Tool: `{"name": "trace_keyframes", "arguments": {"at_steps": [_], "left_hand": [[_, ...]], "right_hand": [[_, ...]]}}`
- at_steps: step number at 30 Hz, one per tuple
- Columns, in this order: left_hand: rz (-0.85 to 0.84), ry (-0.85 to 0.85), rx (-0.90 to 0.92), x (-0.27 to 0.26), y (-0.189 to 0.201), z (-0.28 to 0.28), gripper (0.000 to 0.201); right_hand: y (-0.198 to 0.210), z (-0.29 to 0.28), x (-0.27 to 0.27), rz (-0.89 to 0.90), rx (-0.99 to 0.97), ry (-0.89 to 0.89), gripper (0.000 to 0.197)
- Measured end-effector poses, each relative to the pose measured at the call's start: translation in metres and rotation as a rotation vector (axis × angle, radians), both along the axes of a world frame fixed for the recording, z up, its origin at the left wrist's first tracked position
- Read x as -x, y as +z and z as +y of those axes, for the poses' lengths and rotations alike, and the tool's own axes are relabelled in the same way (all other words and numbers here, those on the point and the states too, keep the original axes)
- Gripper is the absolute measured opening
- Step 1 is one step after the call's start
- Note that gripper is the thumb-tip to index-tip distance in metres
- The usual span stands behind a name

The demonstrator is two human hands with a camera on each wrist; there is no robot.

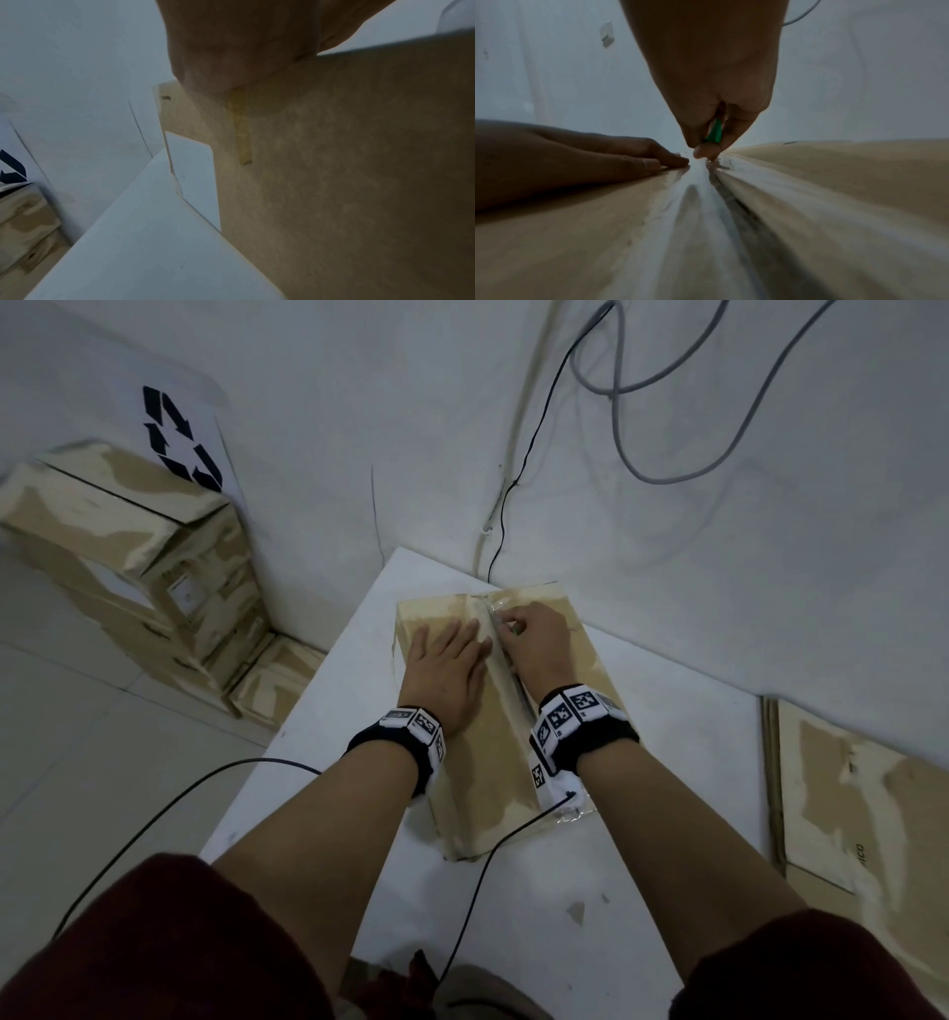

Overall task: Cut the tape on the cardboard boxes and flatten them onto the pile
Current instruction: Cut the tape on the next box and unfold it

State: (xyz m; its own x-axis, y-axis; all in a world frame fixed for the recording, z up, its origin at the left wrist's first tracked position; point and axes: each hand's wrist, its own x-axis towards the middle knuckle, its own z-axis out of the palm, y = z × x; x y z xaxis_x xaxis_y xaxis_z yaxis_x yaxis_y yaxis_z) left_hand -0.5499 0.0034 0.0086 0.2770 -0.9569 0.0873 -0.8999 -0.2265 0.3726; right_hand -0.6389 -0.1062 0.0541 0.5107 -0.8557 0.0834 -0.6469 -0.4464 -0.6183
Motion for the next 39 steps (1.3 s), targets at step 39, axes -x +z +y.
{"name": "trace_keyframes", "arguments": {"at_steps": [39], "left_hand": [[-0.019, -0.164, -0.006, 0.080, 0.000, 0.060, 0.070]], "right_hand": [[0.017, 0.098, 0.114, 0.284, 0.004, -0.067, 0.020]]}}
